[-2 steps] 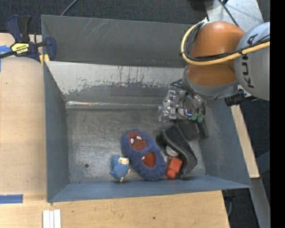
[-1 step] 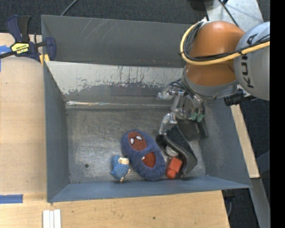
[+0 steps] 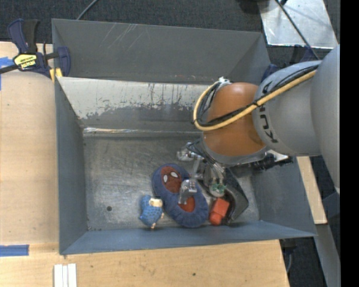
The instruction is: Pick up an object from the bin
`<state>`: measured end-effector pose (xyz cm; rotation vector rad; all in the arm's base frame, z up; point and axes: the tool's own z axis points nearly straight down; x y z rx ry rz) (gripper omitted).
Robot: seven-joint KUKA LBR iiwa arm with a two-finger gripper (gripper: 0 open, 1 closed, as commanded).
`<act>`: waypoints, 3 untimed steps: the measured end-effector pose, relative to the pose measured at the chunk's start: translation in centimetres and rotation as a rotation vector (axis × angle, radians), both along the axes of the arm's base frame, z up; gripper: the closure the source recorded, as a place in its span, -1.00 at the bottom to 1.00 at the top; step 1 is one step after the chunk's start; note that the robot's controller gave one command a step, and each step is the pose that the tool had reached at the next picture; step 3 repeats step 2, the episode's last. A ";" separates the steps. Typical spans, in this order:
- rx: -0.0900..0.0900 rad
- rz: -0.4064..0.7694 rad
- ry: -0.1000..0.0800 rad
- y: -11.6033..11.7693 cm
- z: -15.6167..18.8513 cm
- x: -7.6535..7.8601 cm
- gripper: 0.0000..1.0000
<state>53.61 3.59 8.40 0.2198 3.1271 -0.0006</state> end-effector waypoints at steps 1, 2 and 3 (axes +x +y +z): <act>0.001 -0.003 -0.005 0.0 0.5 0.3 1.00; 0.002 -0.027 -0.005 -0.4 13.5 0.4 1.00; 0.002 -0.027 -0.005 -0.4 13.5 0.4 1.00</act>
Offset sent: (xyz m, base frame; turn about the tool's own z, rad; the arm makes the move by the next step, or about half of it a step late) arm 0.0000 0.0000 0.0000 0.0000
